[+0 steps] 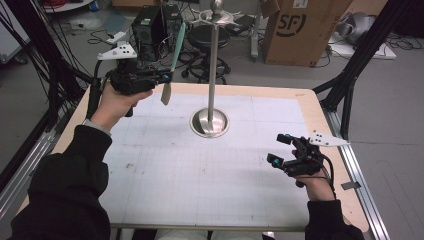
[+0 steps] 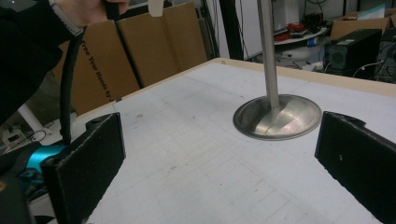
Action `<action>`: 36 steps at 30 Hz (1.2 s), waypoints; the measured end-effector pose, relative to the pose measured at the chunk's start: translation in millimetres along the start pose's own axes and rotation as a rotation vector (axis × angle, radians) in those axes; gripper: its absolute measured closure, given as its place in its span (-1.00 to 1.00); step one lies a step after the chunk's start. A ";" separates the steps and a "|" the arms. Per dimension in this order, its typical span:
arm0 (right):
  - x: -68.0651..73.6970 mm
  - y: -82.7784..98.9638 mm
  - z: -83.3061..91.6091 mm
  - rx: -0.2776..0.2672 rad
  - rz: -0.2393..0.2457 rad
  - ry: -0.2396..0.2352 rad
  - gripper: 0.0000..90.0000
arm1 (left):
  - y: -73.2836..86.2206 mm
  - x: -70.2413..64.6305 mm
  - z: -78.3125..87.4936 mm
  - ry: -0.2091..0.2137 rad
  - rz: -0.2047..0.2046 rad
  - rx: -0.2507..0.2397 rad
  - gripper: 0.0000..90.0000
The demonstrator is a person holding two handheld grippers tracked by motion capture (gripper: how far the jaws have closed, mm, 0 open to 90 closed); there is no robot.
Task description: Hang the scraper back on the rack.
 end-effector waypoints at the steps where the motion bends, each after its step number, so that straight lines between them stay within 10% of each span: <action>1: -0.1 0.1 0.0 0.000 -0.001 0.000 -0.99 | -0.7 0.8 -0.2 0.001 0.002 -0.006 0.78; 36: -1.0 0.6 5.7 -0.016 0.003 0.010 -0.99 | -3.0 5.0 -30.8 -0.039 0.006 0.002 0.78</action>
Point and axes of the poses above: each handheld gripper's, and its own axes: z roughly backward along the jaws, y roughly out of its underside, x roughly to its left, the point moved 1 cm from there along -z, roughly forward along the jaws, and after that the axes turned 1 degree about -y, right-handed, at the moved point
